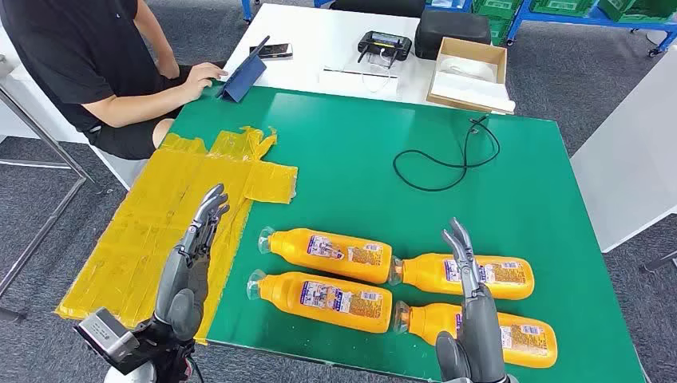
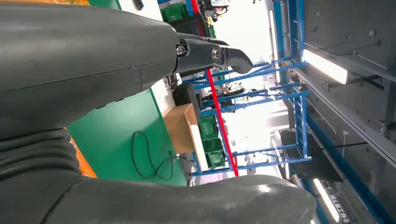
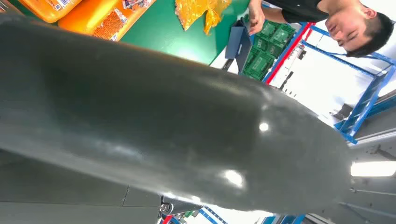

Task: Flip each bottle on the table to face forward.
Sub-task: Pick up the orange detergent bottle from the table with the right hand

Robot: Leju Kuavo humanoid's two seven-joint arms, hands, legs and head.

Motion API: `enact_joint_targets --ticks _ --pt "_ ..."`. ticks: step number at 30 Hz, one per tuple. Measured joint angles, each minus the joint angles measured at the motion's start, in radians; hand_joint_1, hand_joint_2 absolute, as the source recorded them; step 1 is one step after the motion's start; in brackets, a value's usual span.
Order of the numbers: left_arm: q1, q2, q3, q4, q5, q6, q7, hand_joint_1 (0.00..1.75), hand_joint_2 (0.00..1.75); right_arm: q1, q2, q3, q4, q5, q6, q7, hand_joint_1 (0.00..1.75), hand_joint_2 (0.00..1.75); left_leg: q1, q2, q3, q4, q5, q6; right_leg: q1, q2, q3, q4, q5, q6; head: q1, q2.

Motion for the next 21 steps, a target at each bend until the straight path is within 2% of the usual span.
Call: enact_joint_targets --ticks 11,12,15,16,21 --pt "0.0 0.0 0.0 0.0 0.0 0.0 0.0 0.0 0.0 0.0 0.0 0.0 0.0 0.0 0.0 0.0 0.0 0.0 0.0 0.0 0.0 0.0 0.0 0.0 0.0 0.0 0.0 0.0 0.0 0.0 0.0 0.0" --pt "0.0 0.0 0.0 0.0 0.0 0.0 0.0 0.01 0.0 0.0 0.0 0.0 0.0 0.0 0.0 0.0 0.37 0.0 0.0 0.0 0.0 0.0 0.0 0.0 0.0 0.0 0.0 0.0 0.0 0.0 0.0 0.0" --pt "0.0 0.0 0.0 0.0 0.0 0.0 0.0 1.32 0.0 0.0 0.0 0.0 0.0 0.0 0.0 0.0 1.68 0.0 0.0 0.0 0.0 0.0 0.0 0.0 0.0 0.0 0.0 0.0 0.0 0.0 0.0 0.0" --pt "0.0 0.0 0.0 0.0 0.0 0.0 0.0 1.75 0.0 0.0 0.0 0.0 0.0 0.0 0.0 0.0 1.75 0.0 0.0 0.0 0.0 0.0 0.0 0.0 0.0 0.0 0.0 0.0 0.0 0.0 0.0 0.0" --pt "0.0 0.0 0.0 0.0 0.0 0.0 0.0 1.75 0.0 0.0 0.0 0.0 0.0 0.0 0.0 0.0 1.75 0.0 0.0 0.0 0.0 0.0 0.0 0.0 0.0 0.0 0.0 0.0 0.0 0.0 0.0 0.0"
